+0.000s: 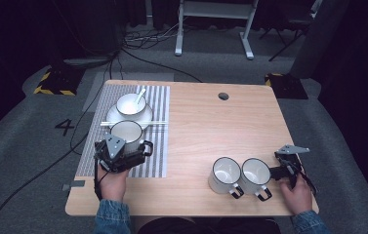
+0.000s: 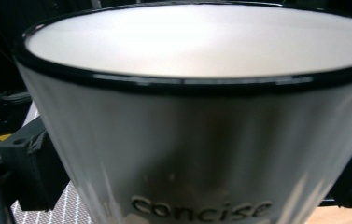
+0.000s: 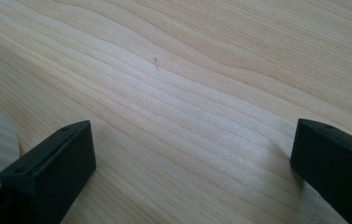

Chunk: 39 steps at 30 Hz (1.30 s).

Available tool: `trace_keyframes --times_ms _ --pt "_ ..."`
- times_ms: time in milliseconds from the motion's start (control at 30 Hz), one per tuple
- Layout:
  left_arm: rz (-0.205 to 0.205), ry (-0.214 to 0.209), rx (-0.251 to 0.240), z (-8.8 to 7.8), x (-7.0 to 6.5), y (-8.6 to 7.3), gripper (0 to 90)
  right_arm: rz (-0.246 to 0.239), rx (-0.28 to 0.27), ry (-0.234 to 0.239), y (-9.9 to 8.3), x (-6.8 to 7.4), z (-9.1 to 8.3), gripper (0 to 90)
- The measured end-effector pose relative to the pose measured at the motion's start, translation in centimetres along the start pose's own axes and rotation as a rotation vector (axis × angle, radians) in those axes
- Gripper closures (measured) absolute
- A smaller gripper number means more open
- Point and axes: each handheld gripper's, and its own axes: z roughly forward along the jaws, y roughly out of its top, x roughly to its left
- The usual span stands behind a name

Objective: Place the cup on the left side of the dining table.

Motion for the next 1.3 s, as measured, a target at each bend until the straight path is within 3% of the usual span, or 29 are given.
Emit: trace_keyframes --times_ms 233,367,467,567,667,933,1067,1300 --pt "-0.031 0.024 0.034 1.6 1.8 -0.4 2.9 0.002 0.000 0.000 0.0 0.0 0.0 0.1" --pt "-0.006 0.070 0.059 2.4 2.7 -0.5 2.9 0.002 0.000 0.000 0.0 0.0 0.0 0.1" --pt "-0.028 0.076 0.069 3.1 3.5 -0.9 2.9 0.001 0.000 0.000 0.0 0.0 0.0 0.1" --pt "-0.085 0.067 0.076 3.9 4.4 -1.7 2.9 0.000 0.000 0.000 0.0 0.0 0.0 0.1" --pt "-0.081 0.077 0.106 4.5 4.9 -2.2 2.9 0.001 0.000 0.000 0.0 0.0 0.0 0.1" --pt "-0.060 0.089 0.184 6.1 4.7 -2.7 2.9 0.001 0.000 0.000 0.0 0.0 0.0 0.1" --pt "-0.075 0.067 0.214 6.6 4.6 -3.1 2.9 0.000 0.000 0.000 0.0 0.0 0.0 0.1" --pt "-0.049 0.048 0.241 7.2 3.9 -3.4 2.9 0.000 0.000 0.000 0.0 0.0 0.0 0.1"
